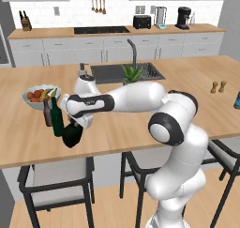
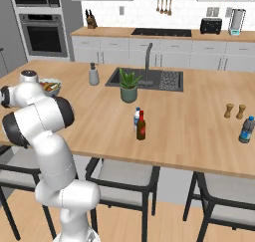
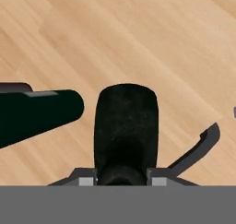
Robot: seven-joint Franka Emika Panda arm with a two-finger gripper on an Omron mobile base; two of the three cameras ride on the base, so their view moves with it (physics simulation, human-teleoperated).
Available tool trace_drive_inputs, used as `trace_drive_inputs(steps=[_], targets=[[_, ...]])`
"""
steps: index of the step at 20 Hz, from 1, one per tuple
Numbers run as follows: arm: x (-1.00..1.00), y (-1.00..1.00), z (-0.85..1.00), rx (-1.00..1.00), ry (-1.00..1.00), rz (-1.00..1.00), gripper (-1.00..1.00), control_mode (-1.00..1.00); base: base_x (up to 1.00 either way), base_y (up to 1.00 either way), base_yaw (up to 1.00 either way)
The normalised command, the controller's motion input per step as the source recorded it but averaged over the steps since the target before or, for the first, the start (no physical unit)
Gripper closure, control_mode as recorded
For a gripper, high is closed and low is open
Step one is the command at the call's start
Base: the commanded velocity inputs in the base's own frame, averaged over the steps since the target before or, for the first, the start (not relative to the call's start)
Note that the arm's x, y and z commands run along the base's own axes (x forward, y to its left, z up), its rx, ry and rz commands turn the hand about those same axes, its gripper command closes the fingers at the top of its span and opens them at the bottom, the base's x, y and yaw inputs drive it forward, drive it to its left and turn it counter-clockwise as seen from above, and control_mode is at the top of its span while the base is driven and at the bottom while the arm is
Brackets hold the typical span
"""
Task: Move the plastic bottles in the middle to the plastics group, and the glass bottles in the middle to the glass group.
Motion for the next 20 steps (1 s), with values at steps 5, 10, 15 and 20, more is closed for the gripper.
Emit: trace_drive_inputs(steps=[5,10,15,20], targets=[[0.1,0.0,-0.16,0.0,0.0,0.0,-1.0,-1.0,0.0,0.0,0.0],[0.07,0.0,0.0,0.0,0.0,0.0,-1.0,-1.0,0.0,0.0,0.0],[0.01,0.07,0.16,0.0,0.0,0.0,-1.0,-1.0,0.0,0.0,0.0],[0.0,0.02,0.35,0.0,0.0,0.01,-1.0,-1.0,0.0,0.0,0.0]])
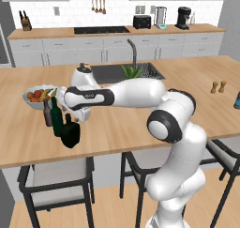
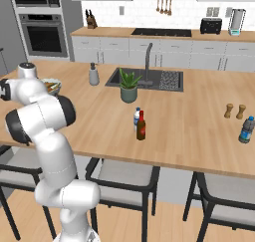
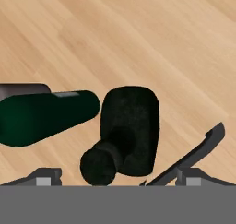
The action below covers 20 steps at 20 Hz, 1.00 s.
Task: Move the plastic bottles in the middle to the plastics group, and the glass bottles in the middle to the glass group.
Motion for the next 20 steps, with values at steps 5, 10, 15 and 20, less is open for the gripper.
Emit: trace_drive_inputs(steps=[5,10,15,20], targets=[[-0.21,-0.18,0.36,0.0,0.0,0.01,-1.0,-1.0,0.0,0.0,0.0],[-0.4,-0.48,0.17,0.0,-0.03,0.05,-1.0,-1.0,0.0,0.0,0.0],[-0.36,-0.65,0.02,0.0,0.0,0.03,-1.0,-1.0,0.0,0.0,0.0],[-0.3,-0.74,0.0,0.0,0.0,0.05,-1.0,-1.0,0.0,0.0,0.0]])
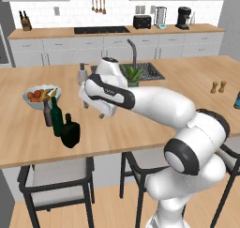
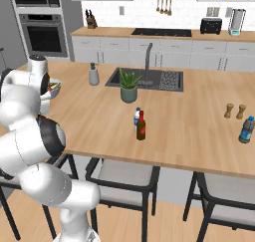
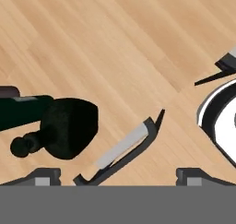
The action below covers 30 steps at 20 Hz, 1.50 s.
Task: Move the plastic bottles in the middle to the plastics group, and the glass bottles in the middle to the glass group.
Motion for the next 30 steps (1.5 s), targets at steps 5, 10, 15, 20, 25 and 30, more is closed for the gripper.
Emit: trace_drive_inputs(steps=[5,10,15,20,25,30], targets=[[-0.08,-0.73,0.0,-0.01,0.01,0.04,-1.0,-1.0,0.0,0.0,0.0],[0.0,-0.69,0.0,-0.07,0.02,0.07,-1.0,-1.0,0.0,0.0,0.0],[0.0,-0.69,-0.01,-0.15,0.0,0.16,-1.0,-1.0,0.0,0.0,0.0],[0.0,-0.72,0.0,-0.15,0.11,0.16,-1.0,-1.0,0.0,0.0,0.0],[0.06,-0.66,0.0,-0.11,0.19,0.08,-1.0,-1.0,0.0,0.0,0.0],[0.19,-0.57,0.0,-0.09,0.21,0.04,-1.0,-1.0,0.0,0.0,0.0]])
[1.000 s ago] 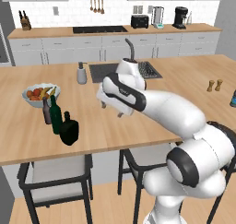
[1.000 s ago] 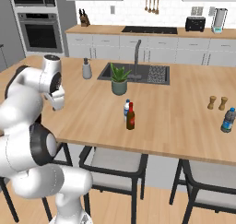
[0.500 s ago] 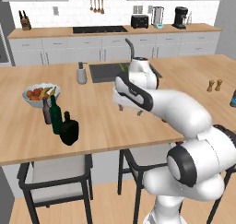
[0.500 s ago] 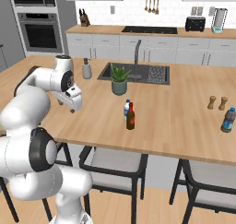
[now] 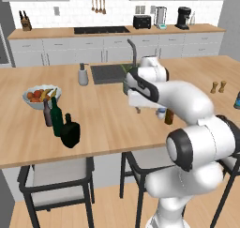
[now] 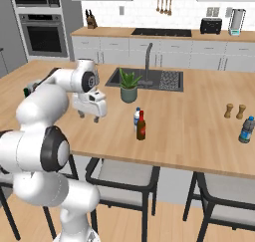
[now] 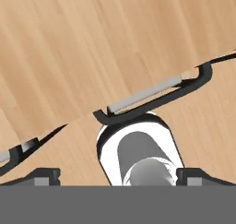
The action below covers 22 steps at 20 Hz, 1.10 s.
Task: Move the plastic bottles in the middle to the plastics group, and the glass bottles in the middle to the glass group.
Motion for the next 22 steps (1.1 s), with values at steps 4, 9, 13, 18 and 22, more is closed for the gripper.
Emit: trace_drive_inputs(steps=[4,9,13,18,22], targets=[[0.2,-0.61,0.0,-0.06,0.12,0.05,-1.0,-1.0,0.0,0.0,0.0],[0.0,-0.65,-0.02,-0.01,-0.11,0.03,-1.0,-1.0,0.0,0.0,0.0],[-0.01,-0.56,-0.08,0.0,-0.28,0.0,-1.0,-1.0,0.0,0.0,0.0],[0.08,-0.61,-0.05,0.0,-0.3,0.03,-1.0,-1.0,0.0,0.0,0.0],[0.16,-0.61,0.0,0.0,0.0,0.07,-1.0,-1.0,0.0,0.0,0.0]])
